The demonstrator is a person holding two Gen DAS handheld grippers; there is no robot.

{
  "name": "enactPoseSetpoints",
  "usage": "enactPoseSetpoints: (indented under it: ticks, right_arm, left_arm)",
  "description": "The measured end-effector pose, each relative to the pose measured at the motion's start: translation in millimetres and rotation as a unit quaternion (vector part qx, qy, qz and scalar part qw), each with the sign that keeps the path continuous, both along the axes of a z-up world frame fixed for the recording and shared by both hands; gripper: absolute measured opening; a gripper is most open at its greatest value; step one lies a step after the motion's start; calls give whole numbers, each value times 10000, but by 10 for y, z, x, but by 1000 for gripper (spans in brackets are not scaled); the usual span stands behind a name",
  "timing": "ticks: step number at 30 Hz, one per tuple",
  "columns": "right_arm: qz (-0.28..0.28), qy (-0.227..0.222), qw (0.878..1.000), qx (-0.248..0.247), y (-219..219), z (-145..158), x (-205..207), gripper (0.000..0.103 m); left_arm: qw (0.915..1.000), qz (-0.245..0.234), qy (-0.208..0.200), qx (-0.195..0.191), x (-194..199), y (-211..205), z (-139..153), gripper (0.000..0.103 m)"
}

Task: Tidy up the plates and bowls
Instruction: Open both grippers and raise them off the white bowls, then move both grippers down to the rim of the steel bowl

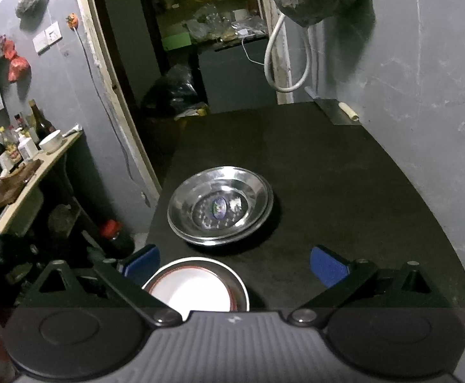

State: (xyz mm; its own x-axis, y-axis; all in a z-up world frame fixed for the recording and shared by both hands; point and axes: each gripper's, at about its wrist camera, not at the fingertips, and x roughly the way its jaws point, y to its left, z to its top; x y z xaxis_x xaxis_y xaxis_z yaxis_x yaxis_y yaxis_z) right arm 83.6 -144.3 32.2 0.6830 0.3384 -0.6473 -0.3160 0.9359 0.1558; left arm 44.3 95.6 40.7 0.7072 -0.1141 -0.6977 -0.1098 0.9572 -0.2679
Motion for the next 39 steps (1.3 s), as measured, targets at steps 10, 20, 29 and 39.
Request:
enactPoseSetpoints:
  ticks: [10,20,29,39]
  right_arm:
    - [-213,-132,9996,-98,-96,72,-168,103]
    - [-235,-51,9988,-423,-131,117,-191,103]
    - [-91,241,9972,-702,-76,-130,-207,103]
    - [-30,288,9945,-1007,-46,-148,-99,103]
  left_arm:
    - [9977,375,-529,-181,-127,72,2,102]
    - [9940,849,-600,-330,-144,222,-94,102]
    - [9967,760,-266,24,-124,182,-256,102]
    - [9983,431,62,375,125,134,-325,102]
